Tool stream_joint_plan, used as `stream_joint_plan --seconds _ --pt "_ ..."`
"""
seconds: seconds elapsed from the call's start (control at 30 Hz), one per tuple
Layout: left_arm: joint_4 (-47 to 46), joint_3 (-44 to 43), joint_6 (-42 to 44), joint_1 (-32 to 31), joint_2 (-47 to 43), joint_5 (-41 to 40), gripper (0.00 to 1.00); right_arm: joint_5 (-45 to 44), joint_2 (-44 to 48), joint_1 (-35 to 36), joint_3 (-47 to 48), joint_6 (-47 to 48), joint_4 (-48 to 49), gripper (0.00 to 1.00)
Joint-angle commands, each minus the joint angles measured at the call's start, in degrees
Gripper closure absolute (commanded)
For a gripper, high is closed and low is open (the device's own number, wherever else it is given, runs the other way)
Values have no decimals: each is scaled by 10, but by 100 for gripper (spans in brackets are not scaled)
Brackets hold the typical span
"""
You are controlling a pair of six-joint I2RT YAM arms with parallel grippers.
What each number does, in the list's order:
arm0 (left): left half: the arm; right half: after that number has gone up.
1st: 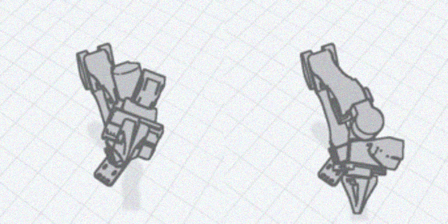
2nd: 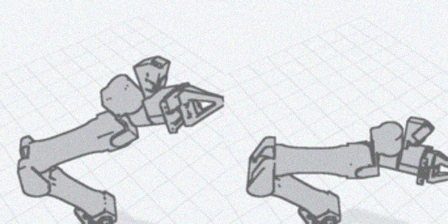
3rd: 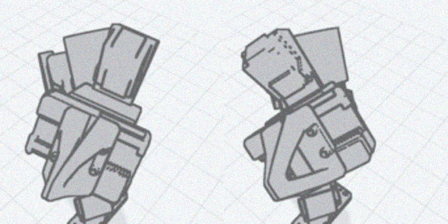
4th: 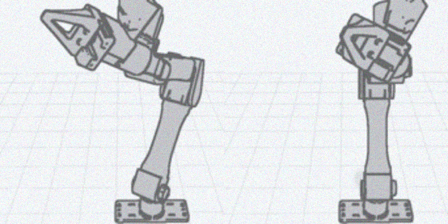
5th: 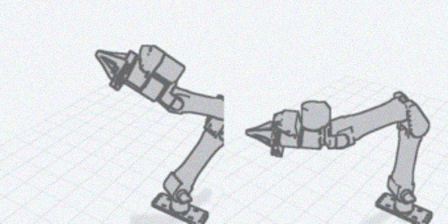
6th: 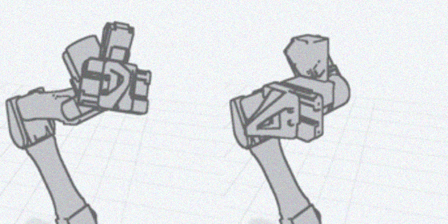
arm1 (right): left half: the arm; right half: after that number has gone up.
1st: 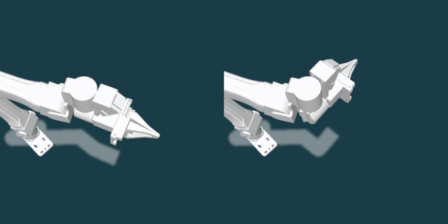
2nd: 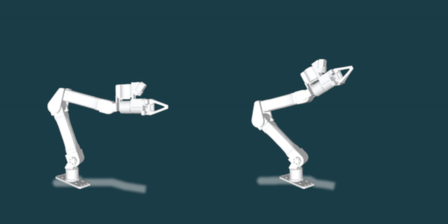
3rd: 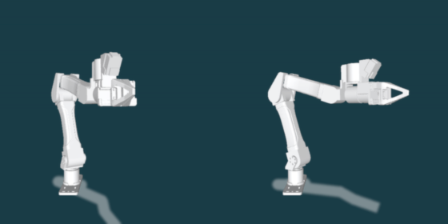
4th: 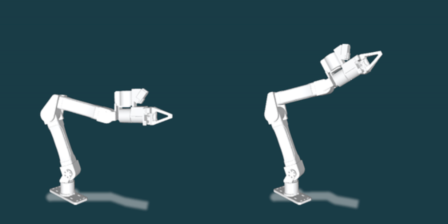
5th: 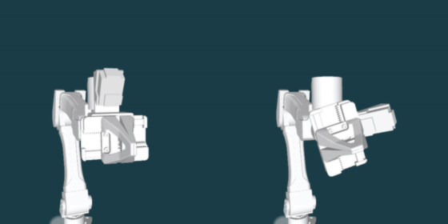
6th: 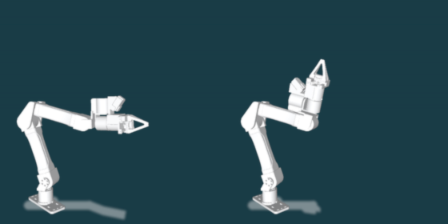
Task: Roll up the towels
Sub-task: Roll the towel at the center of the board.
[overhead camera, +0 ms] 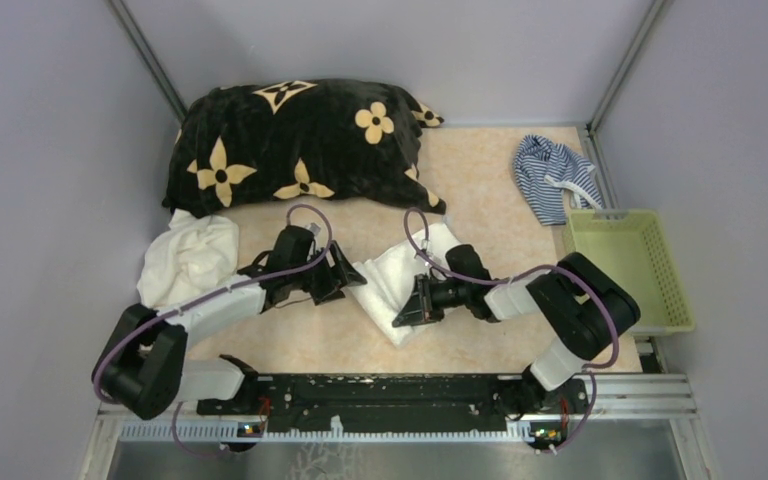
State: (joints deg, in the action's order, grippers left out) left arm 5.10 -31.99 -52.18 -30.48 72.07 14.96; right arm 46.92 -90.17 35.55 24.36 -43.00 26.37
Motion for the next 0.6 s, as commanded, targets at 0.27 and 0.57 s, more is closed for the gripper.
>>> stream_joint_plan --seconds 0.27,0.57 --pt "-69 -66 26 -3 137 53 46 -62 -3 -18 -13 5 -62 92" --pt "7 -86 11 -7 179 7 52 -356 208 93 149 168 -433 58"
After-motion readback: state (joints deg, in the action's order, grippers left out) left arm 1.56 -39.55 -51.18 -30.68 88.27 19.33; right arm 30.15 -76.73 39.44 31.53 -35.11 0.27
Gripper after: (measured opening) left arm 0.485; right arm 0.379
